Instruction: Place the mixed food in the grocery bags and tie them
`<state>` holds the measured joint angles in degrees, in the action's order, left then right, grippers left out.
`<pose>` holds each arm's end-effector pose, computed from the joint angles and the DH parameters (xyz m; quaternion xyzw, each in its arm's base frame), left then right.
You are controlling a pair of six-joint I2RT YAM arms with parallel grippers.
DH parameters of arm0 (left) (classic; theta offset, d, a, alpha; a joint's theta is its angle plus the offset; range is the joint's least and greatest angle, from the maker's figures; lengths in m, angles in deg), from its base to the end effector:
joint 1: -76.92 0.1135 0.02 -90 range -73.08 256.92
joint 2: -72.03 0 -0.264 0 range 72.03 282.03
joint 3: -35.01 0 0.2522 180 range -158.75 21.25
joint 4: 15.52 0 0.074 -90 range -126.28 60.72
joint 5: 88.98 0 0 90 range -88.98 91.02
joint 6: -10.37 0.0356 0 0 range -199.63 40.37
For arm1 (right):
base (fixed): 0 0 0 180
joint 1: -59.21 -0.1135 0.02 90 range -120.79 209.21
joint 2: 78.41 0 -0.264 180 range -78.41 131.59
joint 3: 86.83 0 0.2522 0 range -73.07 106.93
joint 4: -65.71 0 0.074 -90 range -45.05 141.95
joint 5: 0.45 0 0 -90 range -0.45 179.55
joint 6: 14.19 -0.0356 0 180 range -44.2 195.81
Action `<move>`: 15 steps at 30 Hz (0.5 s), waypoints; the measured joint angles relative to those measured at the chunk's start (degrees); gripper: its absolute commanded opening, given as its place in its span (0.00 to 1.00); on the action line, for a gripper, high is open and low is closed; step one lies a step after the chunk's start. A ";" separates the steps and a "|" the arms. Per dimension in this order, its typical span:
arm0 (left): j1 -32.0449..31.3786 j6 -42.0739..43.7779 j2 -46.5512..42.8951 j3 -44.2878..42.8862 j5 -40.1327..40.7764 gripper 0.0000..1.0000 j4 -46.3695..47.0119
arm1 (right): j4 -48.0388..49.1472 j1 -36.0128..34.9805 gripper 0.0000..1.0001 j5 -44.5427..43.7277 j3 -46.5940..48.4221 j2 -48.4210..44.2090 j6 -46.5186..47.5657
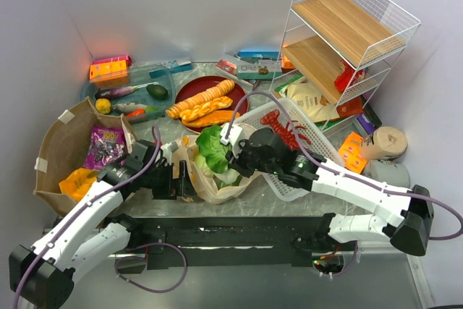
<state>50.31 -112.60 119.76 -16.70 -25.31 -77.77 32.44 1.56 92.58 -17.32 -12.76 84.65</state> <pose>0.1268 -0.0812 0.2363 0.0102 0.9386 -0.3224 0.1222 0.1366 0.2191 0.3172 -0.4843 0.7146 0.2291 0.4498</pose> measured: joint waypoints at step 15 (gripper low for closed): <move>0.46 -8.81 -4.46 5.70 2.75 0.59 9.14 | -0.33 -2.23 0.00 -0.63 0.00 6.03 0.46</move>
<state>50.77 -121.41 115.30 -11.00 -22.56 -68.63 32.12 -0.67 91.94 -17.32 -6.73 85.11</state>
